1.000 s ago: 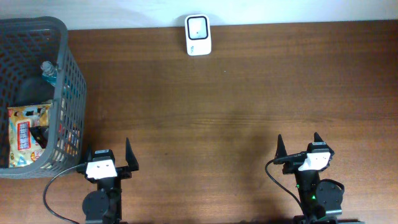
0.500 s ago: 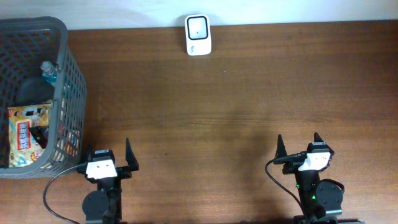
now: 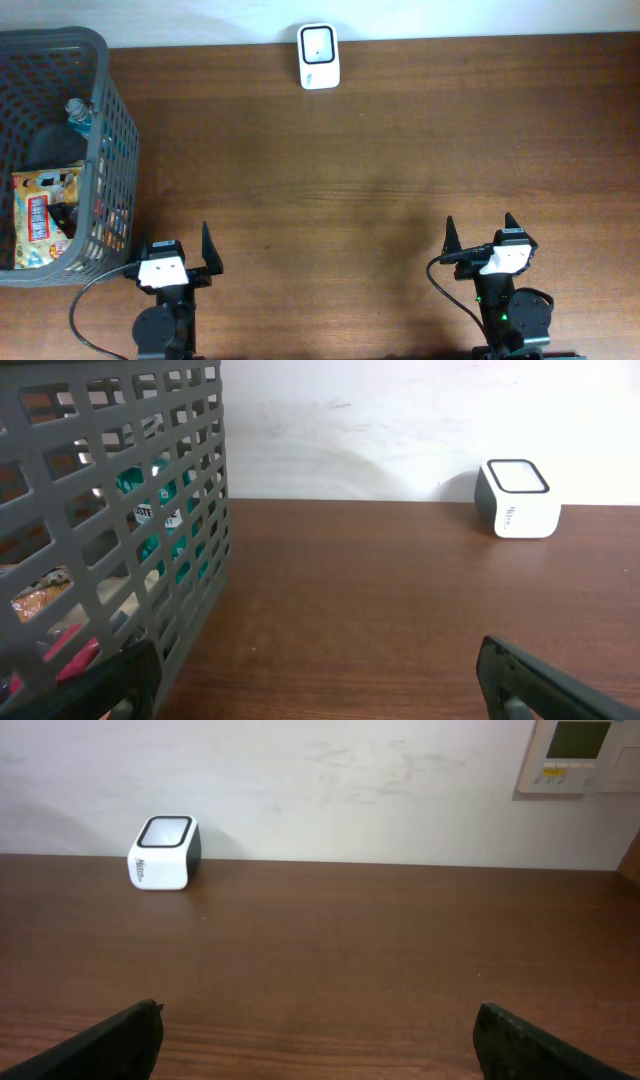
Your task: Scan the item barcode
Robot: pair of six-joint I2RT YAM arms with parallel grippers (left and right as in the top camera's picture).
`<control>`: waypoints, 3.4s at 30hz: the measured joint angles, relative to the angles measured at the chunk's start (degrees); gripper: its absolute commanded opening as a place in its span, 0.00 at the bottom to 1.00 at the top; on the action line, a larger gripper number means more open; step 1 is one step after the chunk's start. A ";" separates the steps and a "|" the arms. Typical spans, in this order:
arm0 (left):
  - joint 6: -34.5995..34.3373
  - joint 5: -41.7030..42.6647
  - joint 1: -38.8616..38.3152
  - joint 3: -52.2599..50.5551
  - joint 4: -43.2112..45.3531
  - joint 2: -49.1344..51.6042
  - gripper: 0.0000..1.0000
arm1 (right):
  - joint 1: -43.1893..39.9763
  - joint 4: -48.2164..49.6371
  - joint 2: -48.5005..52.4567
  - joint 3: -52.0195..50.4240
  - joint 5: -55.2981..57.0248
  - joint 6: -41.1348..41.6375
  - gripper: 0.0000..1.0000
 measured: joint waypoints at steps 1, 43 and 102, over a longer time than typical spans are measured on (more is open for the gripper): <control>0.02 0.00 0.00 0.00 0.00 0.00 0.99 | 0.02 0.00 0.00 0.00 0.02 0.00 0.99; 0.00 0.00 0.00 0.00 0.00 0.00 0.99 | 0.00 0.00 0.00 0.00 0.02 0.00 0.98; 3.50 40.50 0.04 80.00 -57.57 54.40 0.99 | 0.02 0.00 -0.04 0.00 0.00 -0.02 0.98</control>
